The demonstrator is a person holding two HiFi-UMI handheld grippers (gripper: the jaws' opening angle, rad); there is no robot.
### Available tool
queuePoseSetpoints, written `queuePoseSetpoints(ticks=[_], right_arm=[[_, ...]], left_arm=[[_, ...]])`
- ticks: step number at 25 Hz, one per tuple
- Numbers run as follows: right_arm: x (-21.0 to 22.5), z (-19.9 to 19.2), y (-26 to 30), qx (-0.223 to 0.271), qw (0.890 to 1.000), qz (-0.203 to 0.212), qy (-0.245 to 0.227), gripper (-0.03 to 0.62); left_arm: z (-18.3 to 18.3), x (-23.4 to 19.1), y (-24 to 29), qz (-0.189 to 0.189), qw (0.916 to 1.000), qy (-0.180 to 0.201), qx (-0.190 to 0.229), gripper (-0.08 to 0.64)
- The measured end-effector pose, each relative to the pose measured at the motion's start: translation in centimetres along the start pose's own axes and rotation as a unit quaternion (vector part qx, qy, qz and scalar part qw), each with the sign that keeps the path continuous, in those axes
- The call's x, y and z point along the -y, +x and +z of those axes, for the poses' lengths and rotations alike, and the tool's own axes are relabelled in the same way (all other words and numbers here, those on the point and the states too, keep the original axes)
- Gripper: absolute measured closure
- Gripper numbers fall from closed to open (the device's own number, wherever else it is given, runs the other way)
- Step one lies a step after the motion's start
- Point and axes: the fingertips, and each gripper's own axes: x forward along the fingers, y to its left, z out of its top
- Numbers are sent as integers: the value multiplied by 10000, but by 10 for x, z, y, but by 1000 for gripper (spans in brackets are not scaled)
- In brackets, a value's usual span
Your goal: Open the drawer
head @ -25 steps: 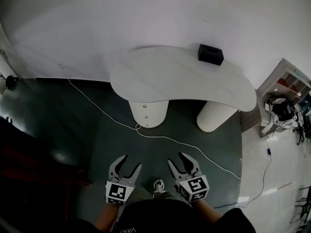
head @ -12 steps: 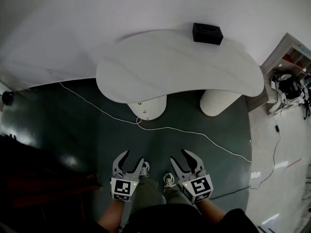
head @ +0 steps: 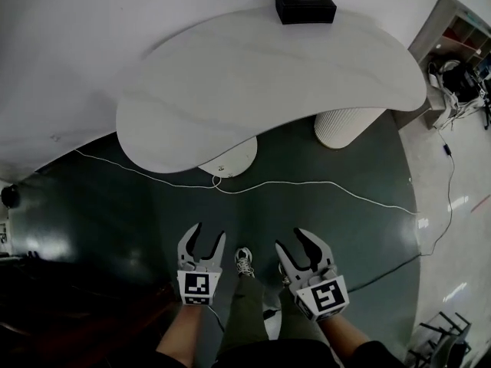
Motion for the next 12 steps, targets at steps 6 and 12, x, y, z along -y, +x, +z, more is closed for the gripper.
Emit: queuePoseSetpoints(ticks=[6,12], right_arm=[[12,-47,19,-147,9997,-174,134,402],[13,-95,41,-246,9987,-235,376,402]], left_arm=[[-29,-20,59,2,9999,136,-91,322],[-57,-43,111,65,9997,182,-123,322]])
